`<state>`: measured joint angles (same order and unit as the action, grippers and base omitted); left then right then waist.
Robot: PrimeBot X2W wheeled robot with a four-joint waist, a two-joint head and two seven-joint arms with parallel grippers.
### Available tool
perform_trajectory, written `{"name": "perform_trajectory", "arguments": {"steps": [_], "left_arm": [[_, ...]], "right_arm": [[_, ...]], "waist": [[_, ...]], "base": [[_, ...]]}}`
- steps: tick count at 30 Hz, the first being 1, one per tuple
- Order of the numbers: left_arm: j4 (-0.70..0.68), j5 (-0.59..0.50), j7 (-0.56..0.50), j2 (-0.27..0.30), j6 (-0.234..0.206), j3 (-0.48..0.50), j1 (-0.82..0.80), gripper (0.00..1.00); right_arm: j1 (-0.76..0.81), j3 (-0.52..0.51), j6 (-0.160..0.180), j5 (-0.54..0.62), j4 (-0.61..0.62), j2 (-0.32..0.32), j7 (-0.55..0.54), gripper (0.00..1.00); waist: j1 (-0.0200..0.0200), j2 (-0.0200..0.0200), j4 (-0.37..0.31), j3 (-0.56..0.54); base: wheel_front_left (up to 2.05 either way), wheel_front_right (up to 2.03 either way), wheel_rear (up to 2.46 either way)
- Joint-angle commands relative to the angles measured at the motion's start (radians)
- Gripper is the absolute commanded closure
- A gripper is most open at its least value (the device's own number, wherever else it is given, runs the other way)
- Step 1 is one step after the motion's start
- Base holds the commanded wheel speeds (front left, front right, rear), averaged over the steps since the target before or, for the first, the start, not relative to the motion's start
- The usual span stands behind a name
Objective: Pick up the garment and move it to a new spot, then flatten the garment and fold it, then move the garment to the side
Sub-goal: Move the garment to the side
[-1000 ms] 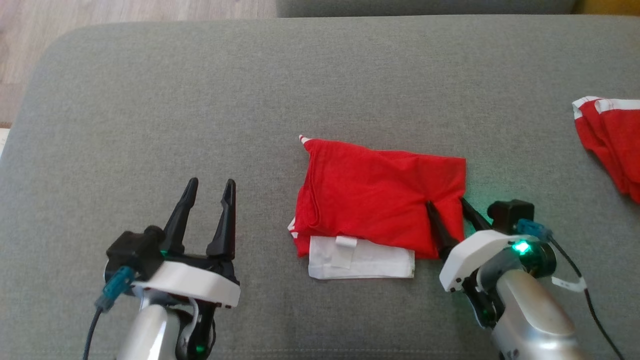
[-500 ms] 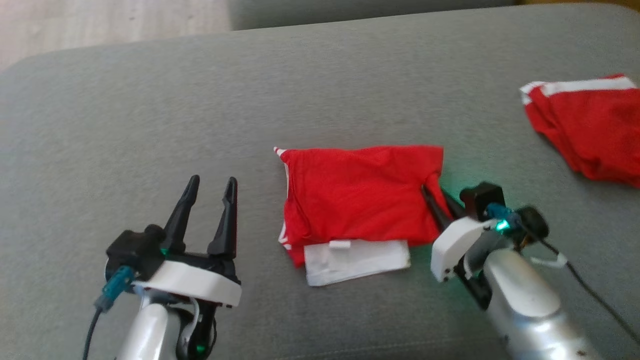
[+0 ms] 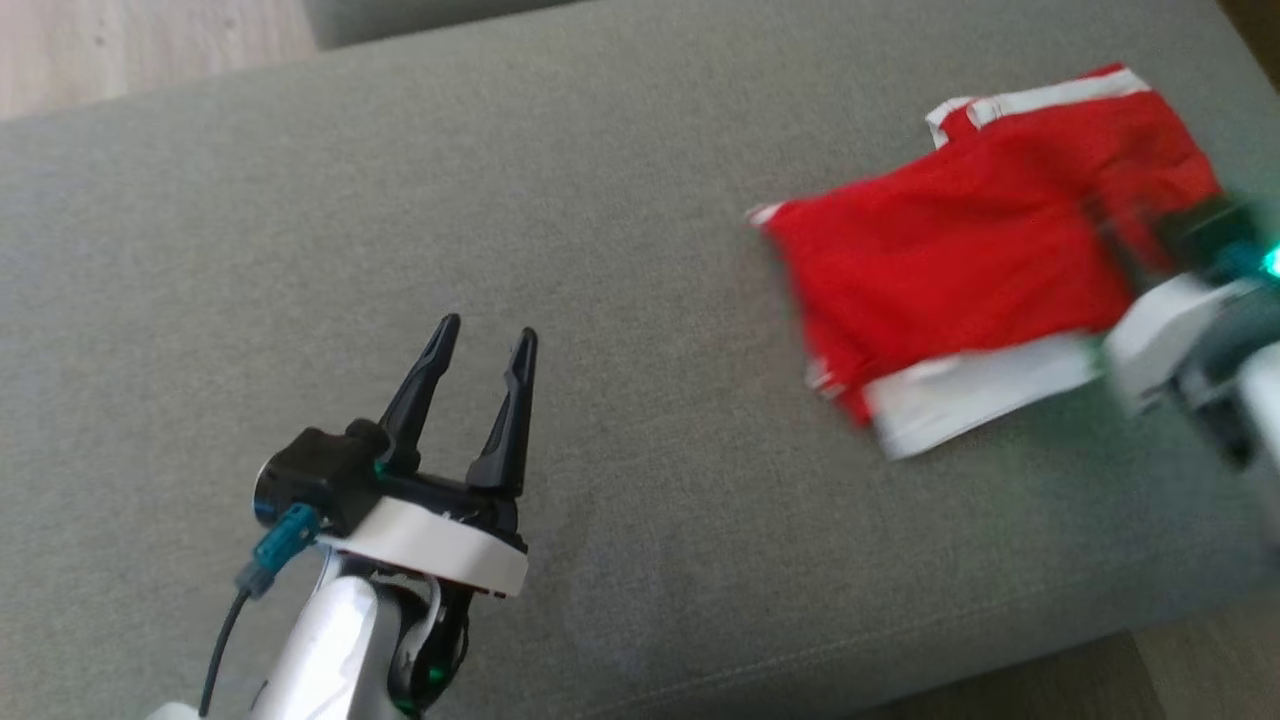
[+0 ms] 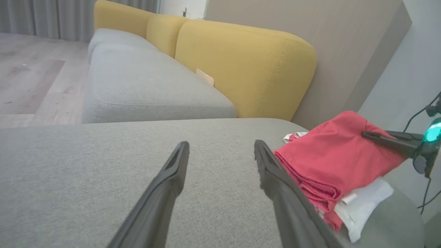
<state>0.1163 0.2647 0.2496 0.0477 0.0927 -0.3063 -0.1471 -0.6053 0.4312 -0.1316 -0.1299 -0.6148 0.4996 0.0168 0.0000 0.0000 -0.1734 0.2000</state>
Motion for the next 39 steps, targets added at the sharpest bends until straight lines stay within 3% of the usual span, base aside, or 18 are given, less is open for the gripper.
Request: {"name": "perform_trajectory", "arguments": {"steps": [1, 8, 22, 28, 30, 39], "left_arm": [[-0.033, -0.013, 0.012, 0.003, 0.007, 0.028, -0.040, 0.00], [-0.022, -0.031, 0.012, 0.003, 0.019, 0.036, -0.068, 0.00], [-0.024, -0.037, 0.012, 0.003, 0.032, 0.058, -0.109, 0.00], [-0.020, -0.036, 0.012, 0.003, 0.035, 0.063, -0.126, 0.00], [-0.016, -0.036, 0.012, 0.003, 0.035, 0.066, -0.128, 0.00], [0.000, -0.016, 0.012, 0.003, 0.036, 0.071, -0.112, 0.00]], "right_arm": [[-0.043, -0.015, 0.001, -0.016, 0.032, 0.048, -0.004, 1.00], [-0.090, -0.133, 0.001, -0.009, -0.030, 0.142, -0.029, 1.00], [-0.135, -0.384, 0.001, 0.168, -0.165, 0.167, -0.055, 1.00], [-0.138, -0.457, 0.001, 0.231, -0.177, 0.133, -0.050, 0.99], [-0.140, -0.469, 0.001, 0.248, -0.162, 0.109, -0.041, 0.00], [-0.125, -0.490, 0.001, 0.264, -0.060, 0.010, -0.034, 0.00]], "waist": [[0.0000, 0.0000, -0.009, 0.026], [0.0000, 0.0000, 0.018, 0.092], [0.0000, 0.0000, 0.073, 0.184], [0.0000, 0.0000, 0.081, 0.201], [0.0000, 0.0000, 0.078, 0.199], [0.0000, 0.0000, 0.062, 0.110]], "base": [[0.00, 0.00, 0.00], [0.00, 0.00, 0.00], [0.00, 0.00, 0.00], [0.00, 0.00, 0.00], [0.00, 0.00, 0.00], [0.00, 0.00, 0.00]]}}
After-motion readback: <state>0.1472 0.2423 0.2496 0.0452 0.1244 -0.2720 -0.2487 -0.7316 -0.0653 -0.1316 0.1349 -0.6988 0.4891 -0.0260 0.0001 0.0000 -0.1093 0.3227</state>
